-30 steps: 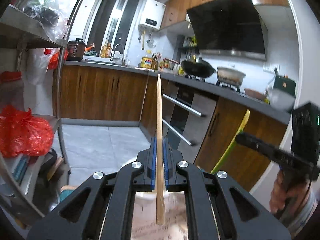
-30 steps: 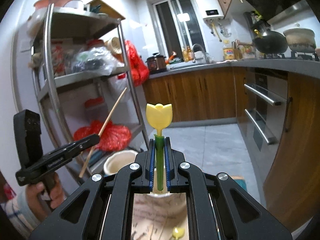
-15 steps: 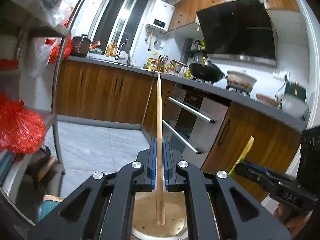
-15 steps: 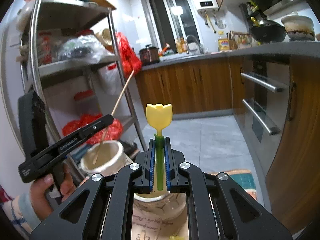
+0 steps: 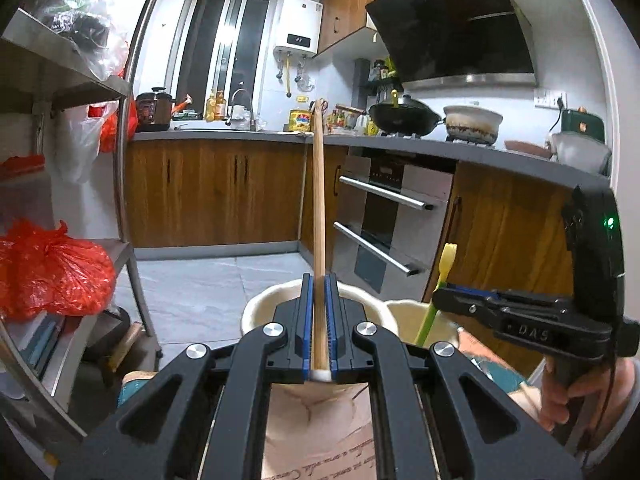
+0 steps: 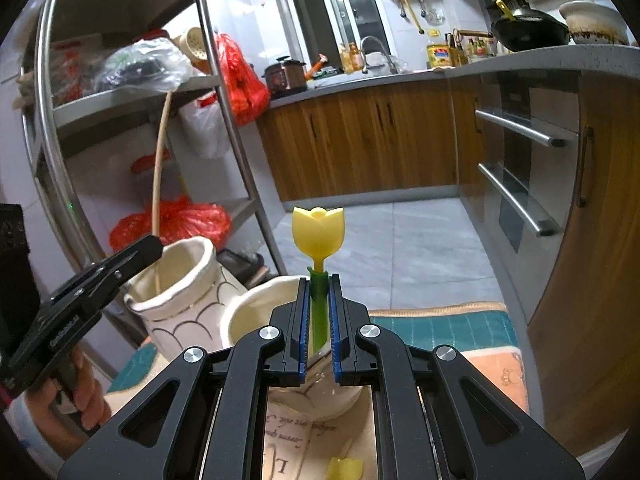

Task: Organize utensils
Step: 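Lift and carry the spoon and chopstick with both tools over the ceramic pot, then drop the spoon into the smaller pot while the left tool drops the chopstick, then withdraw both open tools back toward the remaining utensils, then grasp the silver fork with the right tool while the left tool grasps another wooden chopstick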

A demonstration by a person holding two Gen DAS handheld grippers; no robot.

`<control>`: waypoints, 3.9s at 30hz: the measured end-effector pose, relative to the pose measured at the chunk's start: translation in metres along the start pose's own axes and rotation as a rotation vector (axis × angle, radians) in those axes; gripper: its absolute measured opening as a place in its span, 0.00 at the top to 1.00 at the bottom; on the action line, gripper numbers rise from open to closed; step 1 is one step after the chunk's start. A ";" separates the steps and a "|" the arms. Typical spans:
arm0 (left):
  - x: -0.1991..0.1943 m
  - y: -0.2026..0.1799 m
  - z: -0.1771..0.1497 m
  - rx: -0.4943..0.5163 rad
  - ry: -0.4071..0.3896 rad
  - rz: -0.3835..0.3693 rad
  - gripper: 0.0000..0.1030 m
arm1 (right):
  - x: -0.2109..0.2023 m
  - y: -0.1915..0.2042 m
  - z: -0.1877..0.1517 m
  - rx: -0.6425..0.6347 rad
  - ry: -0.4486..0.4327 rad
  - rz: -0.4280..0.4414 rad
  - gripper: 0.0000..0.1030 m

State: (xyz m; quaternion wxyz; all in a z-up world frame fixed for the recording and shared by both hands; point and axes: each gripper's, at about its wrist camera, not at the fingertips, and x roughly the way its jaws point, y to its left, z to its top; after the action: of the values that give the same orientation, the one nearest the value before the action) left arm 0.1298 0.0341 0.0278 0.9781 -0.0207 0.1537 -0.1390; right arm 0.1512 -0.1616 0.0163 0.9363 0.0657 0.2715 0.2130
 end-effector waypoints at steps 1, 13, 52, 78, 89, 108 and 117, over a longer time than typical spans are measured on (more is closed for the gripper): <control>0.001 0.001 0.000 0.001 0.004 0.002 0.94 | 0.001 0.001 -0.001 -0.003 0.004 -0.006 0.90; -0.002 0.002 0.007 -0.003 0.017 0.036 0.81 | 0.000 0.003 -0.003 -0.001 0.022 -0.023 0.82; -0.115 -0.019 0.008 0.010 -0.014 0.099 0.05 | -0.116 -0.009 -0.014 -0.001 -0.140 -0.139 0.05; -0.049 -0.069 -0.077 0.080 0.443 0.071 0.05 | -0.121 -0.072 -0.067 0.001 0.078 -0.291 0.05; -0.037 -0.078 -0.095 0.053 0.507 0.062 0.05 | -0.106 -0.076 -0.097 -0.048 0.212 -0.300 0.05; -0.032 -0.086 -0.096 0.049 0.535 0.045 0.05 | -0.082 -0.042 -0.111 -0.167 0.374 -0.104 0.76; -0.024 -0.090 -0.096 0.014 0.560 0.034 0.05 | -0.058 -0.039 -0.106 -0.187 0.422 -0.109 0.82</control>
State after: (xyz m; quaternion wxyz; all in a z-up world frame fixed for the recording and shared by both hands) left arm 0.0544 -0.0458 -0.0484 0.8998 0.0278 0.4175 -0.1239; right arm 0.0641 -0.2216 -0.0544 0.8710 -0.0819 0.4433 0.1953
